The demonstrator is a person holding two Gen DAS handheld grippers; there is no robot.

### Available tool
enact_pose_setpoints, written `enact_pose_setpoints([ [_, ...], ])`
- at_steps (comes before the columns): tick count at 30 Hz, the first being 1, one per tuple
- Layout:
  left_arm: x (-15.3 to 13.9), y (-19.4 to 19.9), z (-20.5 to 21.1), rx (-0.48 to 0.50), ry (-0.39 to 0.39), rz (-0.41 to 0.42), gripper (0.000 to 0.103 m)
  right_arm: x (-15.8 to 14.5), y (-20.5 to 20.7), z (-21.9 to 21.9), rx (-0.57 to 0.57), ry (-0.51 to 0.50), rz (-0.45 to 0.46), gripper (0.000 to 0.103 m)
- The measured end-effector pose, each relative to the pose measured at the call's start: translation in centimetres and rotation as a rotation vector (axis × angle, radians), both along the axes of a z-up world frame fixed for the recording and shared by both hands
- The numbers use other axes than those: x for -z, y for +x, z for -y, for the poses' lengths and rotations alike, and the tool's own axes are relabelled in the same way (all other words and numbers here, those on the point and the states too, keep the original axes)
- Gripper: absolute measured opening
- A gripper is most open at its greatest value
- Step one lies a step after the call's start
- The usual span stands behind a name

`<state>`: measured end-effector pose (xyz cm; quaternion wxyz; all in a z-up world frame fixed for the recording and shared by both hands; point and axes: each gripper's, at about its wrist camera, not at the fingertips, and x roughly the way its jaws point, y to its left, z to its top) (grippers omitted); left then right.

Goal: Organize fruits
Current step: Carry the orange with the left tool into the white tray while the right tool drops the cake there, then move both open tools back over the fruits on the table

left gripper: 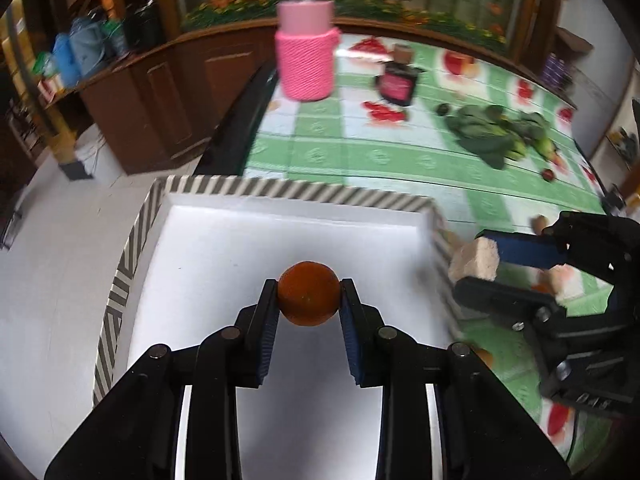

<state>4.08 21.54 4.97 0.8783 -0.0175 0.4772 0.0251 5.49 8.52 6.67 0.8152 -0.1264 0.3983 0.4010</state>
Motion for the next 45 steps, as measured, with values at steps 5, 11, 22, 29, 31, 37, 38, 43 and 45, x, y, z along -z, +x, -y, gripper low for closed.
enact_pose_setpoints([
  [5,1.9,1.0,-2.1,-0.049,-0.008,-0.037,0.027,2.1,1.6,-4.1,-0.048,-0.058,-0.016,0.033],
  [11,2.5,1.1,-2.9,-0.088,0.022,-0.04,0.028,4.6,2.8,-6.6,-0.067,-0.11,-0.039,0.034],
  [22,1.6,0.1,-2.8,-0.13,0.004,0.007,0.073,3.2,1.3,-4.0,-0.033,-0.063,0.004,0.055],
  [29,0.1,-2.4,-0.5,-0.103,0.02,0.074,0.073,0.6,-0.7,0.5,0.03,0.014,0.033,0.066],
  [31,-0.2,-2.9,0.4,-0.087,0.012,0.09,0.073,-0.3,-1.4,2.2,0.051,0.052,0.034,0.071],
  [37,-1.1,-4.2,3.3,-0.028,-0.008,0.117,0.073,-1.5,-3.2,6.2,0.11,0.071,0.063,0.072],
  [38,-1.3,-4.3,3.8,-0.022,-0.008,0.122,0.073,-1.6,-3.5,6.7,0.12,0.073,0.068,0.072],
  [43,-1.7,-5.3,5.7,0.016,-0.033,0.134,0.073,-1.5,-4.8,10.2,0.177,0.07,0.082,0.074],
  [45,-1.7,-5.7,6.3,0.029,-0.037,0.133,0.073,-1.1,-5.1,11.5,0.2,0.058,0.083,0.075],
])
